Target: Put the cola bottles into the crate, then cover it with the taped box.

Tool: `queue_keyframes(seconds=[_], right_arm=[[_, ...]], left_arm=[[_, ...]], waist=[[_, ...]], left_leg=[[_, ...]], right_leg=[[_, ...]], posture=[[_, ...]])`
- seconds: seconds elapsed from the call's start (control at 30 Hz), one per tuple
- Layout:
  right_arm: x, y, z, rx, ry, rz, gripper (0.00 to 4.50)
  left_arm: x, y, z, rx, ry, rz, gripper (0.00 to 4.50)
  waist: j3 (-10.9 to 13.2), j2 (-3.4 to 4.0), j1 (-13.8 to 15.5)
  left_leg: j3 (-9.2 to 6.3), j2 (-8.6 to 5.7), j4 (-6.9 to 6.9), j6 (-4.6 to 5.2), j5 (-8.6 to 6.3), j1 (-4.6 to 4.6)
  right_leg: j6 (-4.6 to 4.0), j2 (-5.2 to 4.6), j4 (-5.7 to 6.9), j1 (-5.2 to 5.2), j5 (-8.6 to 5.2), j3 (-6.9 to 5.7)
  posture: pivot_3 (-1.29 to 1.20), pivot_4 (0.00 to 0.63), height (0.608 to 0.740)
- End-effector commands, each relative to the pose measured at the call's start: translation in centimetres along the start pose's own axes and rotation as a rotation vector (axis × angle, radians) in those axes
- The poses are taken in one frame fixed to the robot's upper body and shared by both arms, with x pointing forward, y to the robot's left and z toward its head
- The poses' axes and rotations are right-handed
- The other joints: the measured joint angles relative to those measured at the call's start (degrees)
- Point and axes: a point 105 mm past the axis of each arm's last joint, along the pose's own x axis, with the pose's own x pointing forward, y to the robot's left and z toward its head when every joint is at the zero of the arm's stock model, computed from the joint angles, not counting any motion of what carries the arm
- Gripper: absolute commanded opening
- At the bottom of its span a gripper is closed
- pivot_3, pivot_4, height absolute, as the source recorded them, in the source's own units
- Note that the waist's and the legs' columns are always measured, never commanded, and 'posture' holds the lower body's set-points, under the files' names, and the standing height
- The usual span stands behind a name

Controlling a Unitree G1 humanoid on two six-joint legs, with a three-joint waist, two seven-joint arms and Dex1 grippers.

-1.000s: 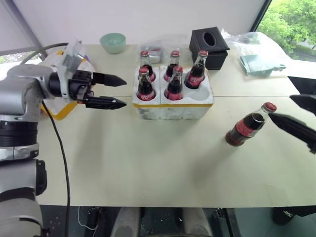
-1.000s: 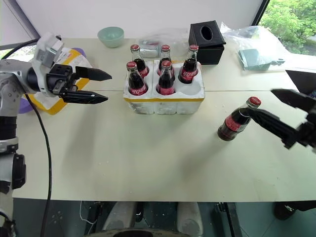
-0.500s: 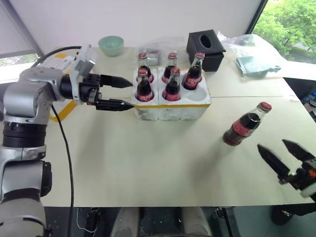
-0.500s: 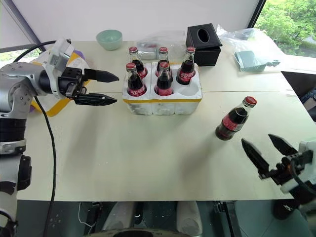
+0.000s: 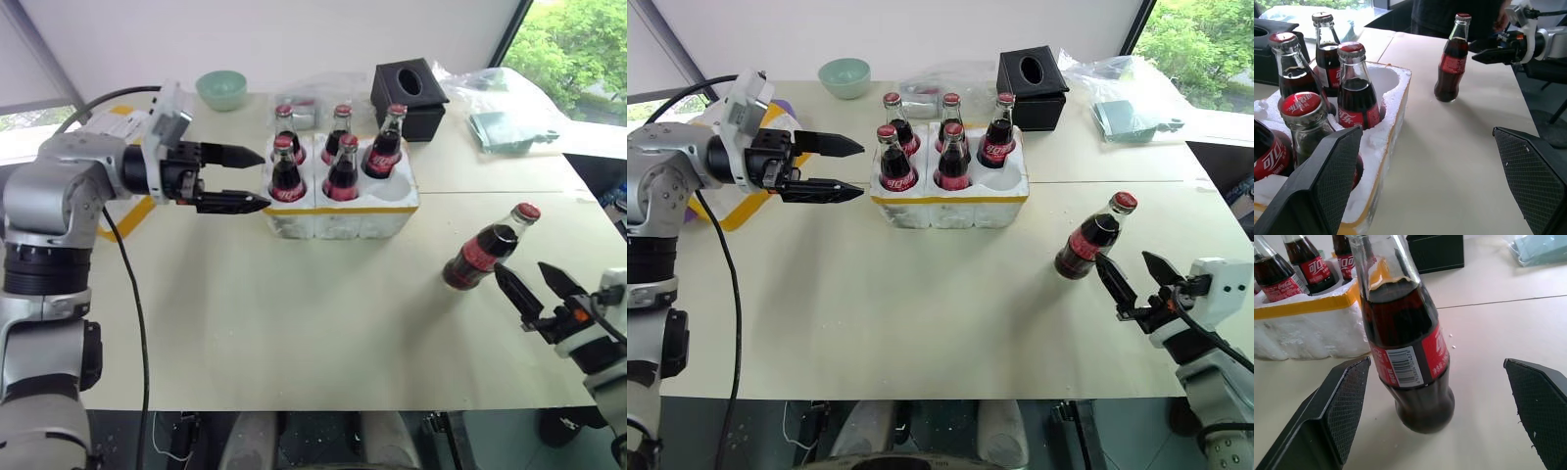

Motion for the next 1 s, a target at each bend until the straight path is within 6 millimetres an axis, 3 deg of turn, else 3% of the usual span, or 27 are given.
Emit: queue_keyframes(seconds=[0.03,0.17,0.43,0.8,0.97,1.0], right_arm=[[0.5,0.8,-0.3,-0.055,0.023,0.051,4.50],[0.8,1.3,-0.8,-0.061,0.035,0.073,4.50],[3.0,0.1,-1.7,-0.111,0.054,0.063,4.50],[5.5,-0.6,-0.6,-0.060,-0.017,0.070,4.50],[5.6,-1.0,-0.2,-0.039,-0.039,0.052,2.81],[5.6,-1.1,-0.1,-0.037,-0.043,0.048,2.84]], left_arm=[[-0.1,-0.4,1.2,0.043,-0.023,0.003,4.45],[-0.1,-0.4,1.2,0.050,-0.020,0.009,4.45],[0.1,-0.6,1.0,0.054,-0.010,0.004,4.45],[0.6,-1.1,0.8,0.053,-0.009,-0.021,4.45],[0.9,-1.1,0.9,0.056,-0.010,-0.026,4.50],[0.9,-1.1,0.9,0.057,-0.012,-0.027,4.50]], waist=[[0.0,0.00,0.0],[0.0,0.00,0.1],[0.0,0.00,0.0],[0.0,0.00,0.0],[0.0,0.00,0.1],[0.0,0.00,0.0]], left_leg=[[0.00,0.00,0.00,0.00,0.00,0.00],[0.00,-0.01,0.00,0.00,0.00,0.00],[0.00,-0.01,-0.01,0.00,0.00,0.00],[0.00,-0.01,-0.01,0.00,0.00,0.00],[0.00,-0.01,-0.01,0.00,0.00,0.00],[0.00,-0.02,-0.01,0.00,0.00,0.00]], right_leg=[[0.00,0.00,0.00,0.00,0.00,0.00],[0.01,0.00,-0.01,0.01,0.00,0.00],[0.01,0.00,-0.01,0.00,0.00,0.00],[0.02,0.01,-0.01,0.01,0.00,0.00],[0.03,0.01,-0.01,0.01,0.01,0.00],[0.03,0.01,-0.01,0.01,0.01,0.00]], posture=[[0.00,0.150,0.739],[0.00,0.150,0.739],[0.00,0.150,0.739],[0.00,0.150,0.739],[0.00,0.150,0.739],[0.00,0.150,0.739]])
